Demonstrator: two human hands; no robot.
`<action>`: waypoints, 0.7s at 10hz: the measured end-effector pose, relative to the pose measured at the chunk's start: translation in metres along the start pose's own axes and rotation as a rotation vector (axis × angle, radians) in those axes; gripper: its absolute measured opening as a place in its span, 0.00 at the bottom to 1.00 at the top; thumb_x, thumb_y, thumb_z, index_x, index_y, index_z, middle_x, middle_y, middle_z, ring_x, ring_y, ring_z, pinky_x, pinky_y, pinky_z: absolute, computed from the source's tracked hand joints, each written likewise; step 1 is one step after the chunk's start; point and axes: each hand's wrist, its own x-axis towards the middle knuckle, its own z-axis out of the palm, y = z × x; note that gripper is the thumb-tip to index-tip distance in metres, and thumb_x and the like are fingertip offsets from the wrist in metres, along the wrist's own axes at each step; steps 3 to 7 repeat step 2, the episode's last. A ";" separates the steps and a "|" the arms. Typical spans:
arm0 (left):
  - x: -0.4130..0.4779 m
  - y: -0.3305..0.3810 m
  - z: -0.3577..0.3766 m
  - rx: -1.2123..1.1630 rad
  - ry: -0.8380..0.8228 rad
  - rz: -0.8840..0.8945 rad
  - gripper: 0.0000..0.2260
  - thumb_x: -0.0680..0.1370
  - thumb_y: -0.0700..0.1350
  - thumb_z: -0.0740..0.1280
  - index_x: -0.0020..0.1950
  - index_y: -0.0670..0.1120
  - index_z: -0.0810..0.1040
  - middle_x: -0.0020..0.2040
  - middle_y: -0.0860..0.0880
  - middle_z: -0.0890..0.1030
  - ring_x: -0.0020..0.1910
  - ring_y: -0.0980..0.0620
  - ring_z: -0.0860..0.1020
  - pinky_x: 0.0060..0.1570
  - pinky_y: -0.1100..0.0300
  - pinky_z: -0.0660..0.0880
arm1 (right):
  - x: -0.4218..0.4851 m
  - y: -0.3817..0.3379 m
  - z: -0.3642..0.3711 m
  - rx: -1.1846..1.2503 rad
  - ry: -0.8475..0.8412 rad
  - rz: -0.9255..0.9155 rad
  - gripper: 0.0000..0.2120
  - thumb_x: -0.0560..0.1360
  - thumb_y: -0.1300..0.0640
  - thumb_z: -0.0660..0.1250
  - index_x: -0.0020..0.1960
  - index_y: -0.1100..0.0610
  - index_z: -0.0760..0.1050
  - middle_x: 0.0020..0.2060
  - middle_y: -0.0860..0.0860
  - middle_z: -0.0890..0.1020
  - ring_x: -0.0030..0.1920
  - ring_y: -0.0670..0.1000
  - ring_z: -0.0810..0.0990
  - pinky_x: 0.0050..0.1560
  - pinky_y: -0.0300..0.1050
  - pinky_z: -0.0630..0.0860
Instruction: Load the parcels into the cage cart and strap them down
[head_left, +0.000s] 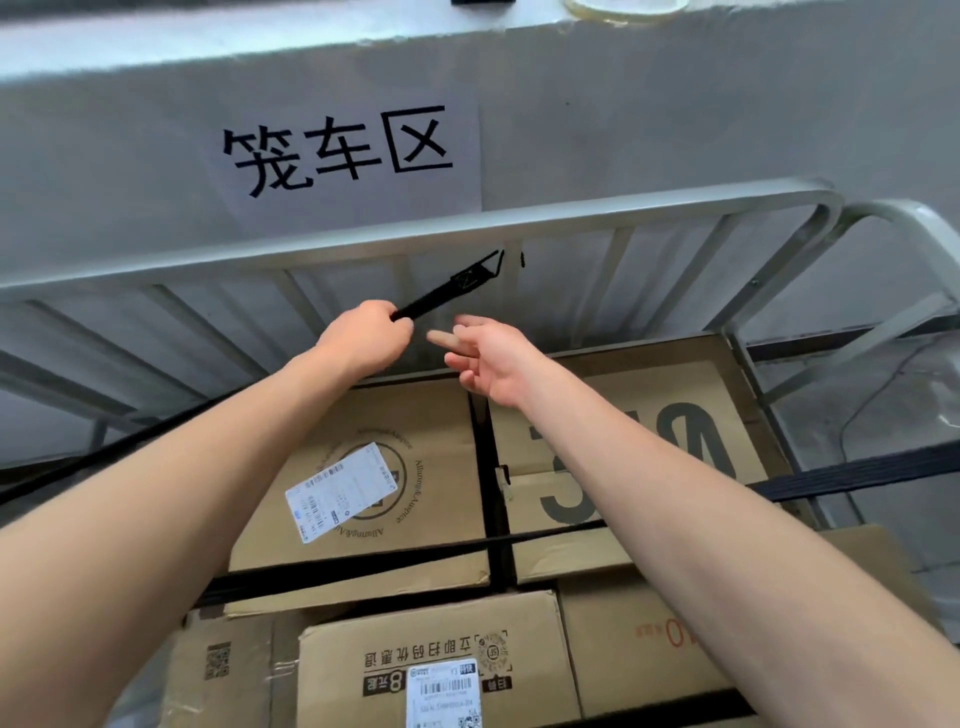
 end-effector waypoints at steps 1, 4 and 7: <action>-0.007 -0.001 -0.014 0.006 -0.017 -0.038 0.20 0.81 0.49 0.58 0.71 0.43 0.68 0.66 0.38 0.77 0.62 0.38 0.76 0.60 0.50 0.73 | -0.023 0.003 0.004 -0.080 -0.019 -0.023 0.18 0.84 0.59 0.55 0.73 0.53 0.66 0.61 0.52 0.83 0.39 0.47 0.81 0.31 0.37 0.71; -0.022 -0.004 -0.014 0.043 -0.010 0.021 0.27 0.81 0.48 0.59 0.78 0.43 0.58 0.73 0.38 0.71 0.69 0.37 0.72 0.67 0.45 0.69 | -0.047 0.004 0.005 -0.197 0.022 -0.077 0.17 0.83 0.59 0.58 0.71 0.52 0.69 0.57 0.50 0.84 0.42 0.48 0.81 0.39 0.41 0.73; -0.022 -0.004 -0.014 0.043 -0.010 0.021 0.27 0.81 0.48 0.59 0.78 0.43 0.58 0.73 0.38 0.71 0.69 0.37 0.72 0.67 0.45 0.69 | -0.047 0.004 0.005 -0.197 0.022 -0.077 0.17 0.83 0.59 0.58 0.71 0.52 0.69 0.57 0.50 0.84 0.42 0.48 0.81 0.39 0.41 0.73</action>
